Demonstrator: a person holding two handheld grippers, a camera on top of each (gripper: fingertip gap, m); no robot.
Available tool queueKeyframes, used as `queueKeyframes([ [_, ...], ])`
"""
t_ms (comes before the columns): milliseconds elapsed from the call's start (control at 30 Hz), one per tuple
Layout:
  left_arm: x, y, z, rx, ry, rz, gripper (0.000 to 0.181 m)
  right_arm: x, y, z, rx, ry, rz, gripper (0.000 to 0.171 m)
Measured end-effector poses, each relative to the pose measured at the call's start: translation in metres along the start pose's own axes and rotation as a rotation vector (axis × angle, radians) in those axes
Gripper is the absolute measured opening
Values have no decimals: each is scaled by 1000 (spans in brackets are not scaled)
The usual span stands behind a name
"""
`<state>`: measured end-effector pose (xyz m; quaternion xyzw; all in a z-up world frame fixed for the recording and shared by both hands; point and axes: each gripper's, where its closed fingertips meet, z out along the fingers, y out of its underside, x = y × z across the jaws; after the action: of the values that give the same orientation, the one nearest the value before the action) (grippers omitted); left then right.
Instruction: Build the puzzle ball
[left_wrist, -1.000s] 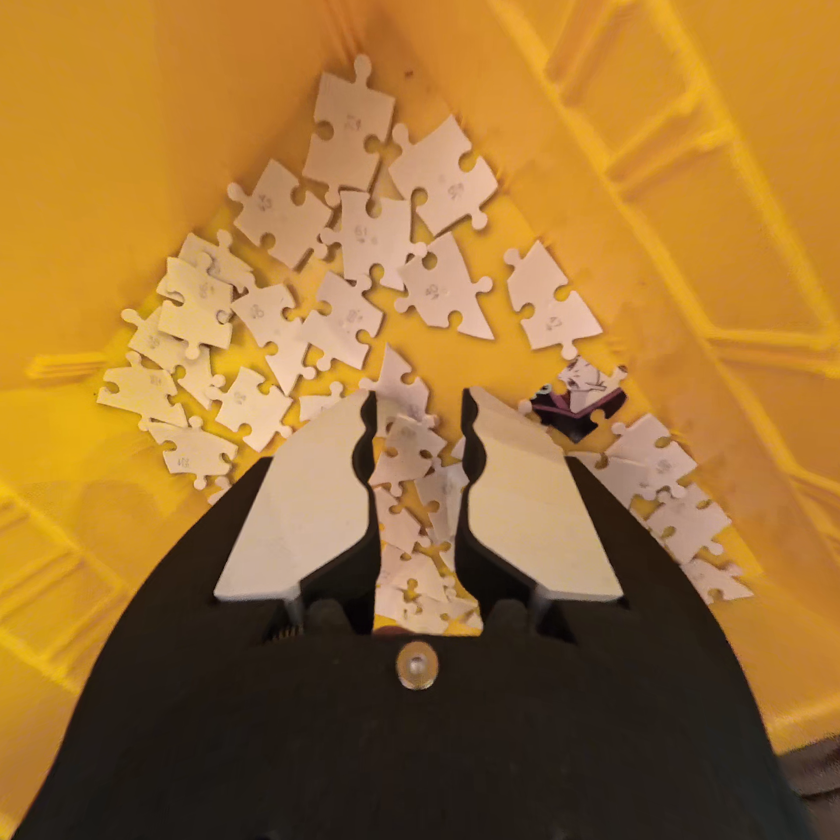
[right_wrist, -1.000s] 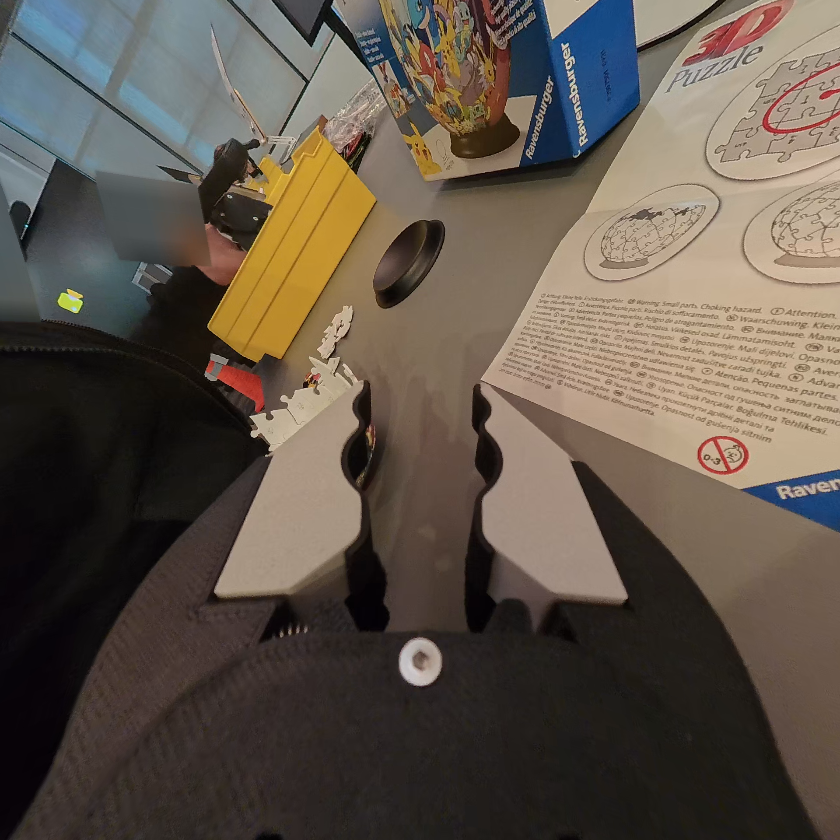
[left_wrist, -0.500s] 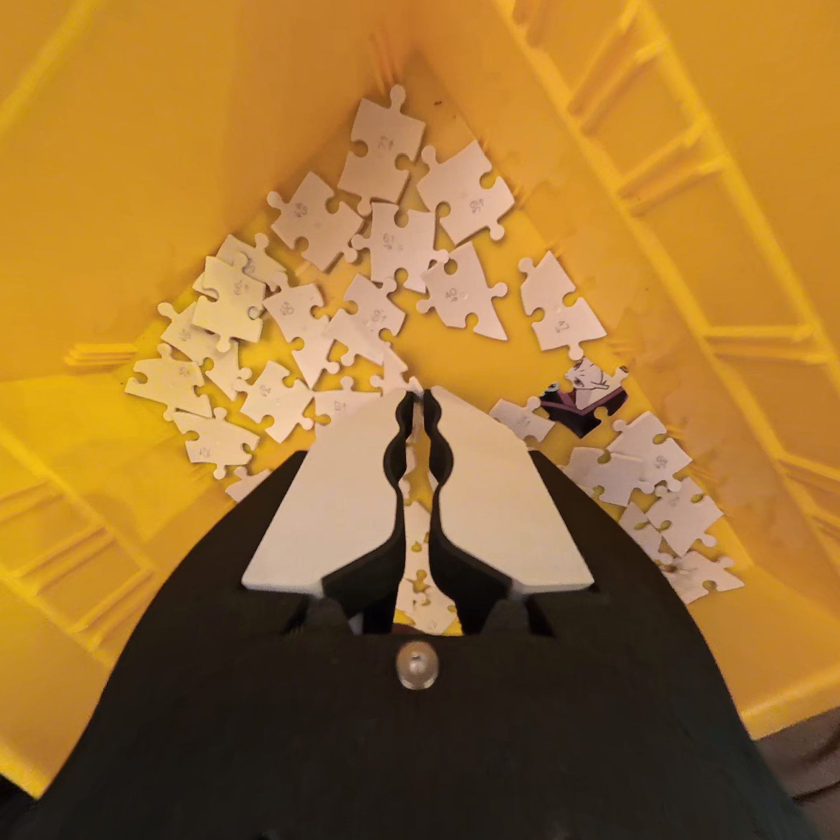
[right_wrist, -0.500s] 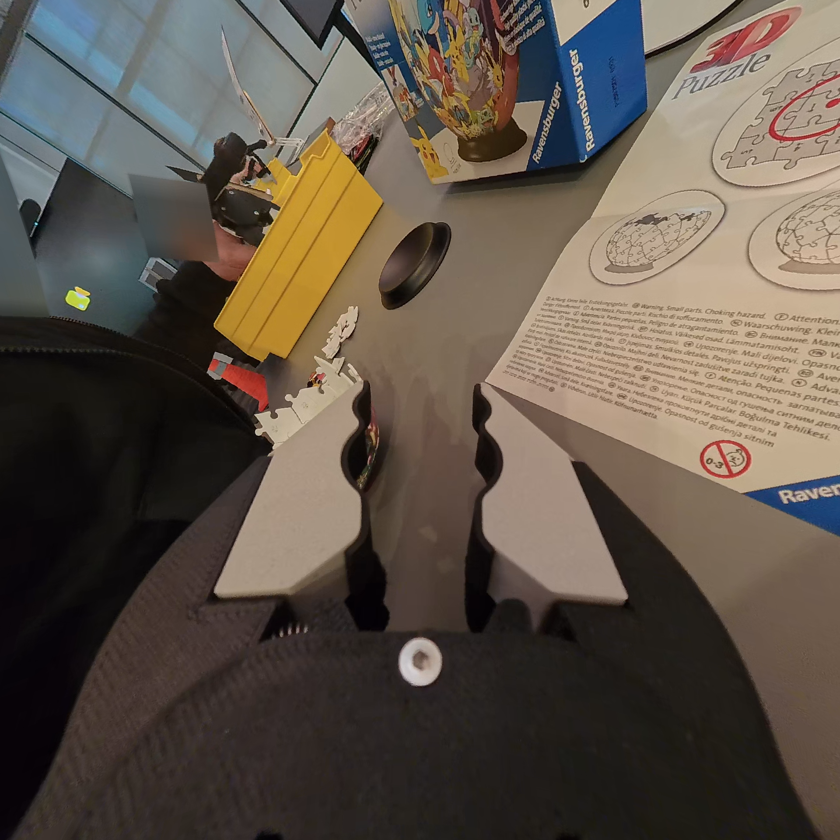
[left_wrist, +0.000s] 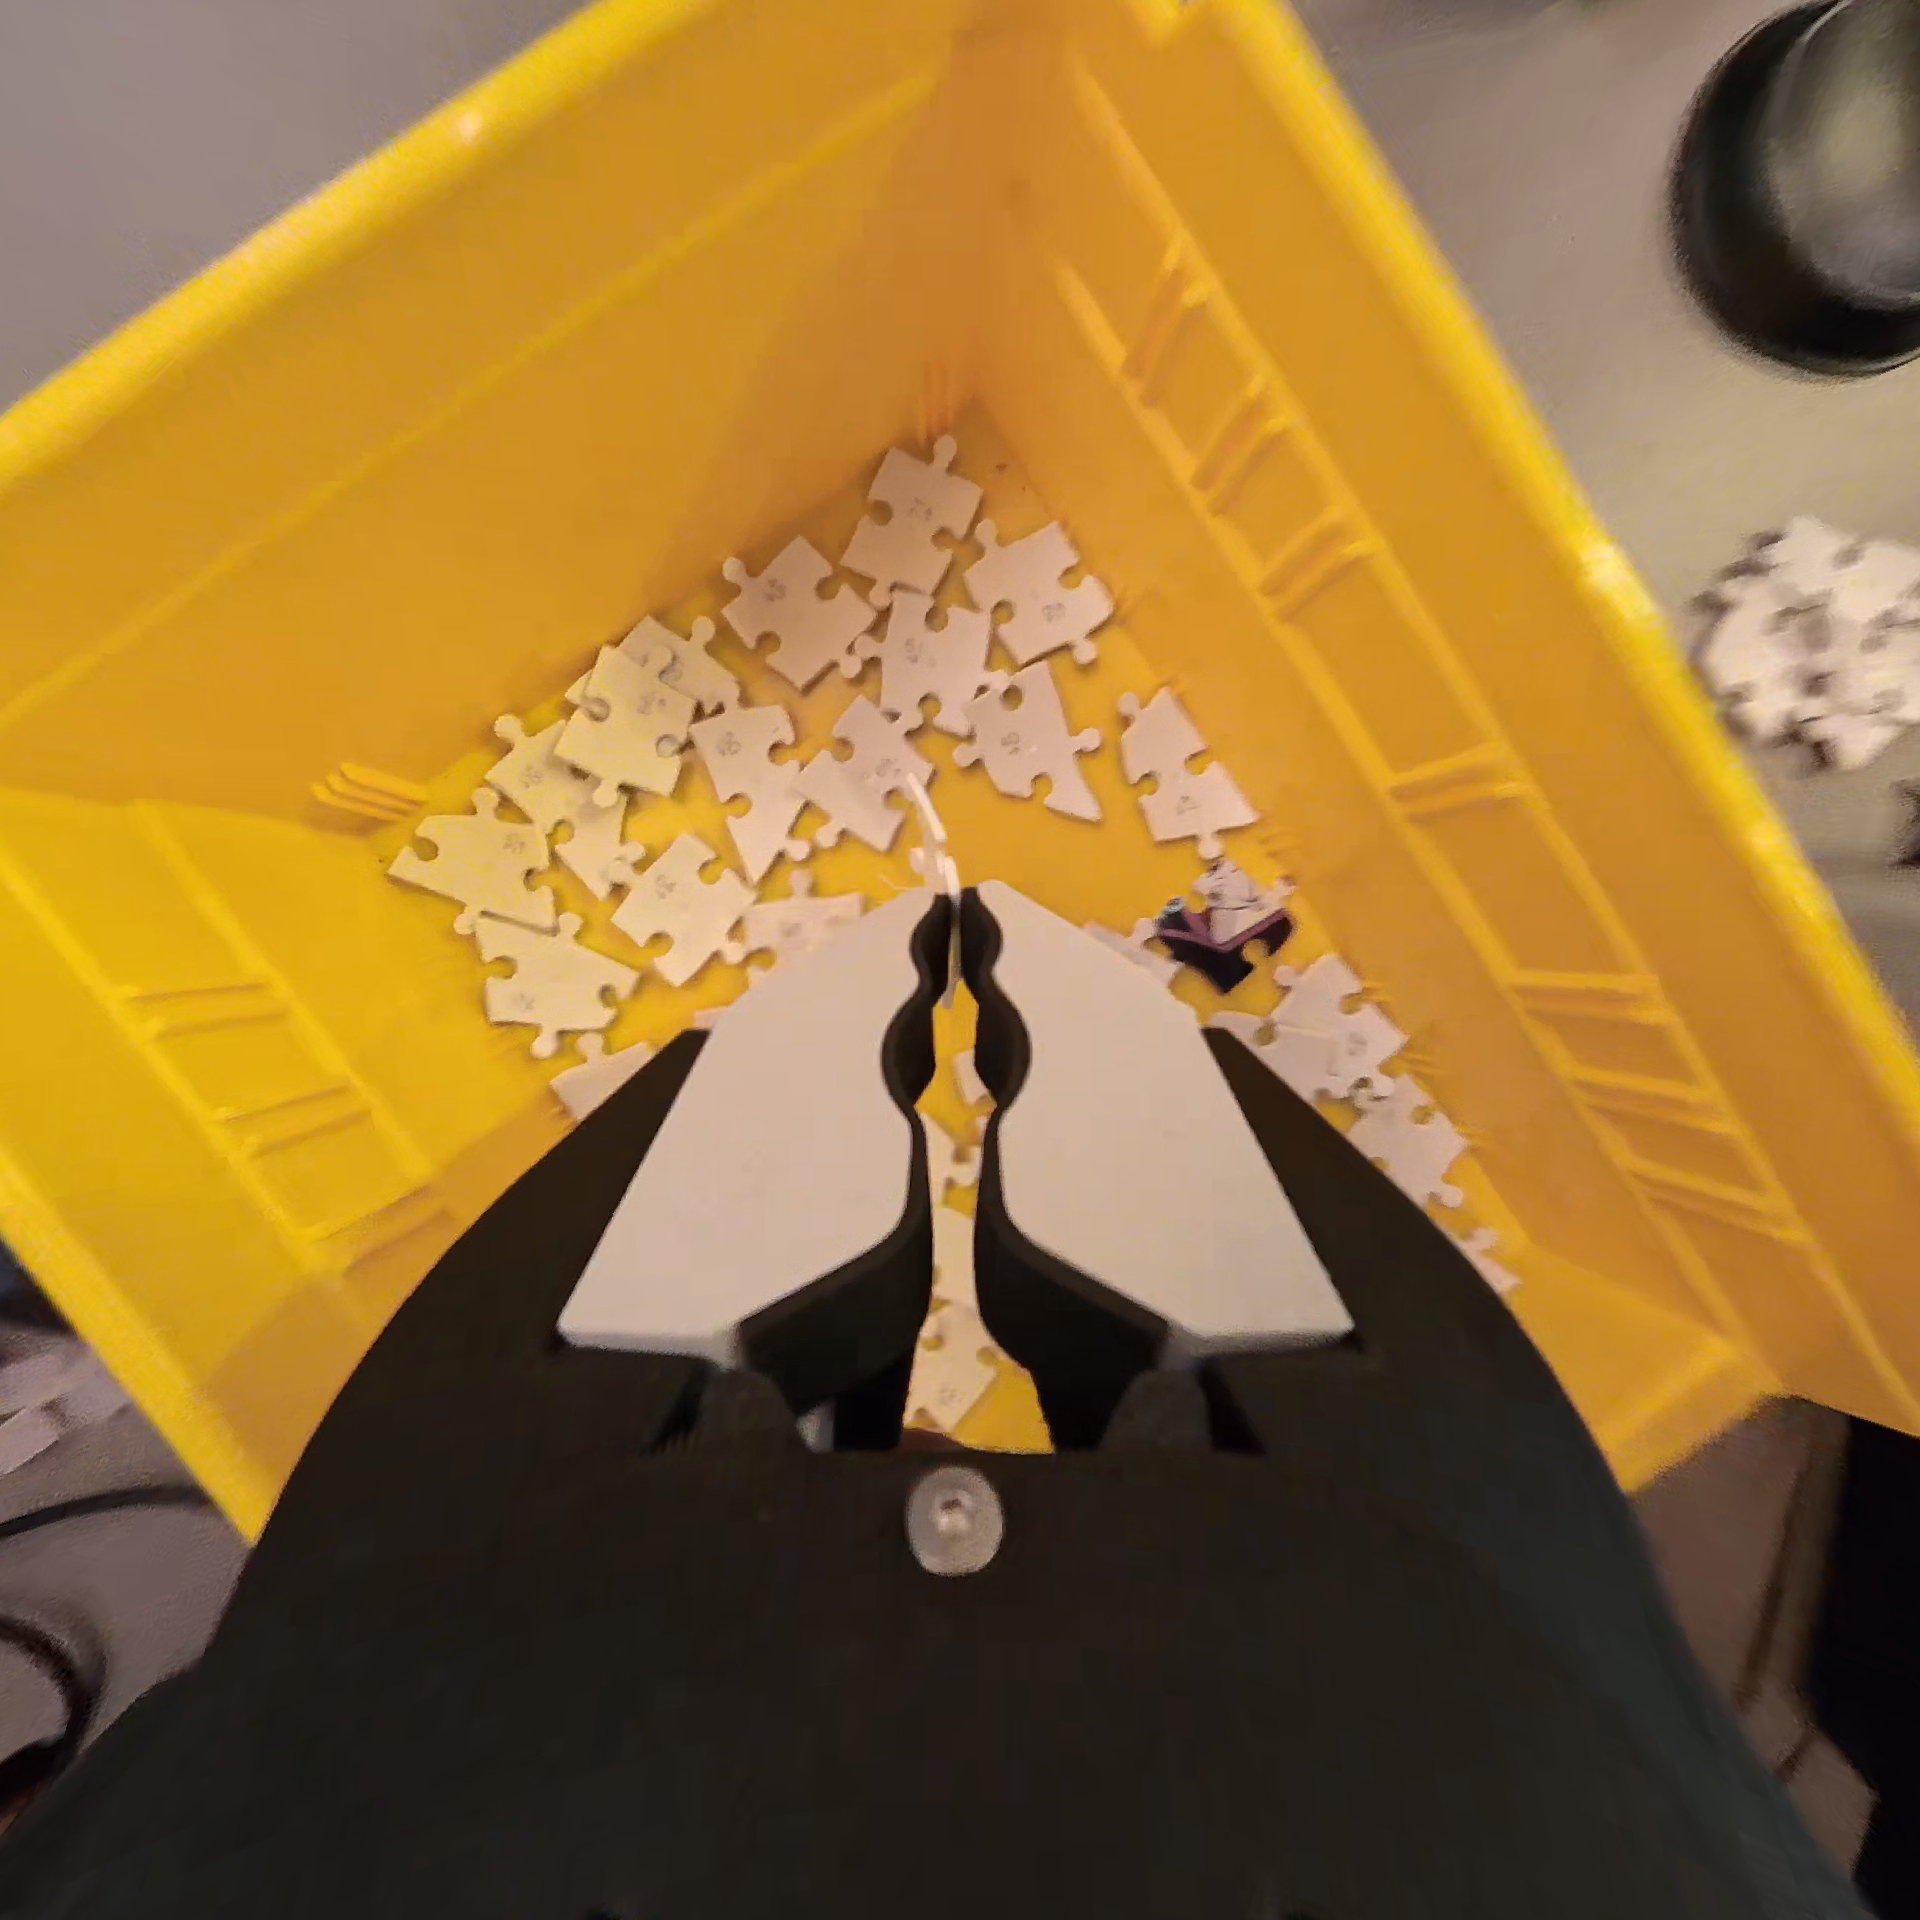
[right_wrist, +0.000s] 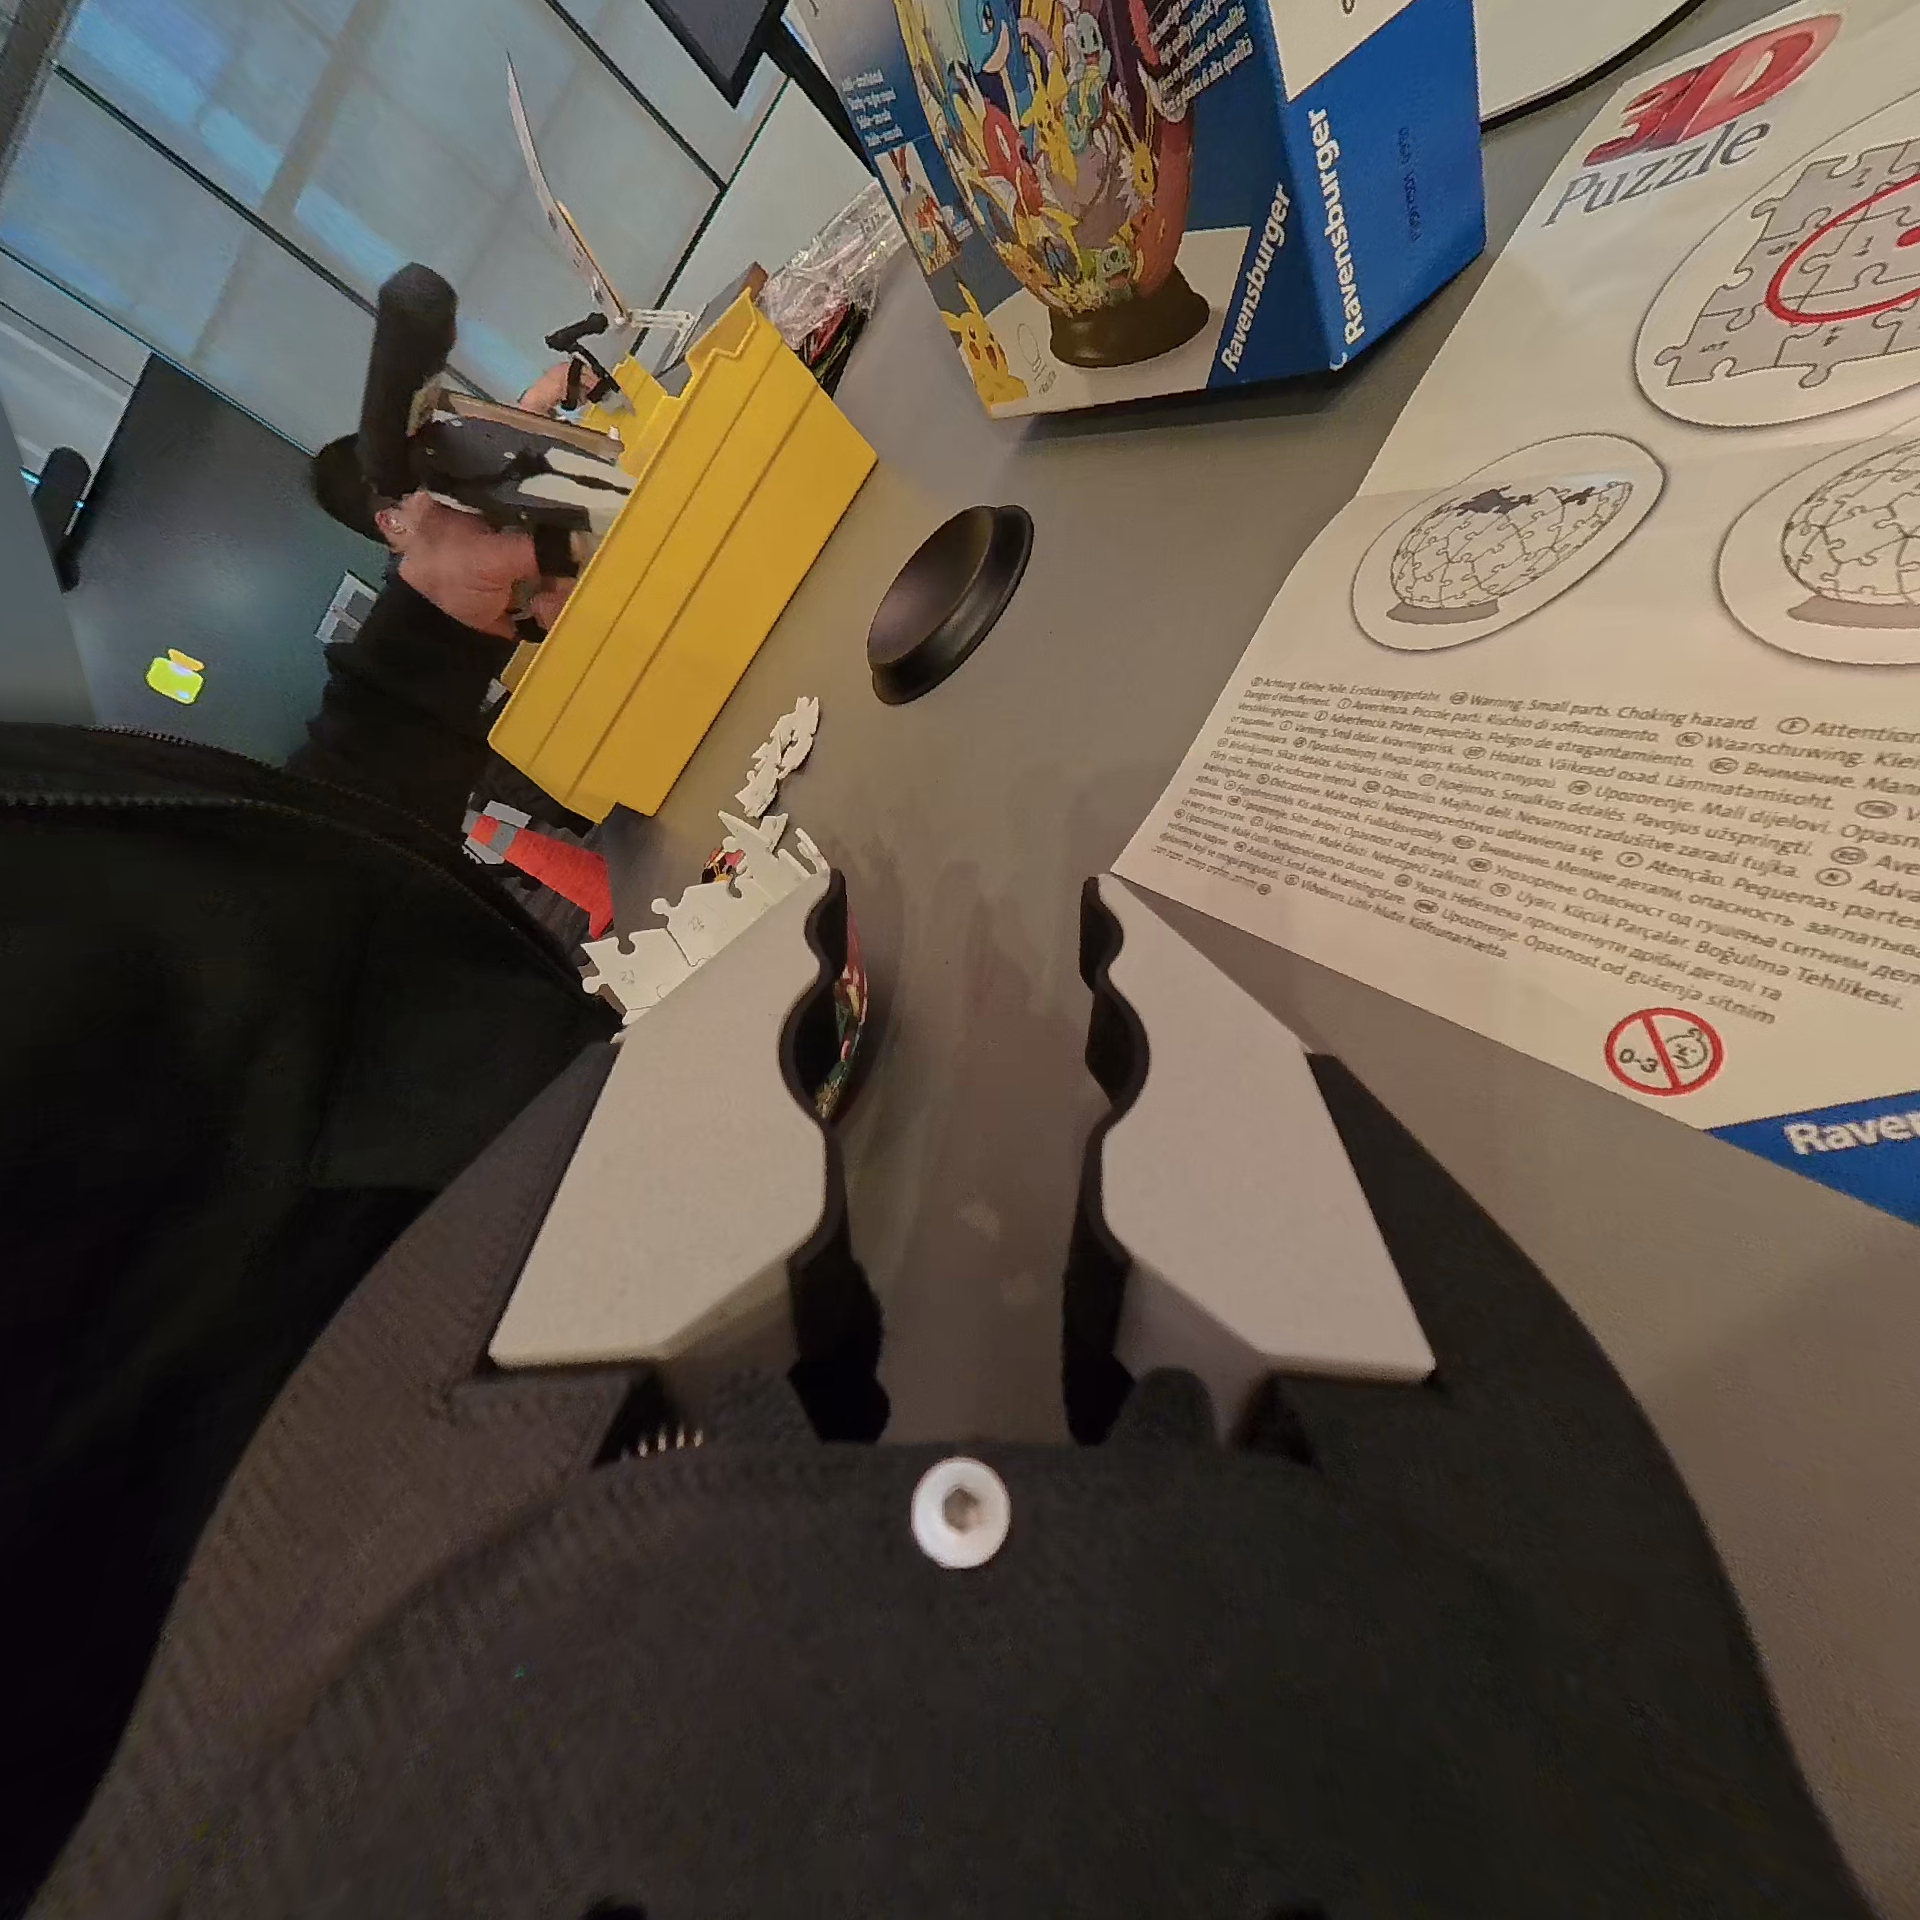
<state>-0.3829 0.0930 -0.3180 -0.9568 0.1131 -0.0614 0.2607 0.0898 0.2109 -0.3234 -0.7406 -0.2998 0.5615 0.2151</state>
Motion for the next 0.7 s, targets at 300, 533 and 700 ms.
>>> queueKeyframes([
  [300,69,-65,-58,270,94,75,2,0,1,0,-5,2,-2,44],
  [533,206,-94,-26,201,176,381,2,-1,1,1,-7,0,-6,44],
  [700,242,-65,34,33,140,487,2,-1,1,0,-6,-5,-9,44],
])
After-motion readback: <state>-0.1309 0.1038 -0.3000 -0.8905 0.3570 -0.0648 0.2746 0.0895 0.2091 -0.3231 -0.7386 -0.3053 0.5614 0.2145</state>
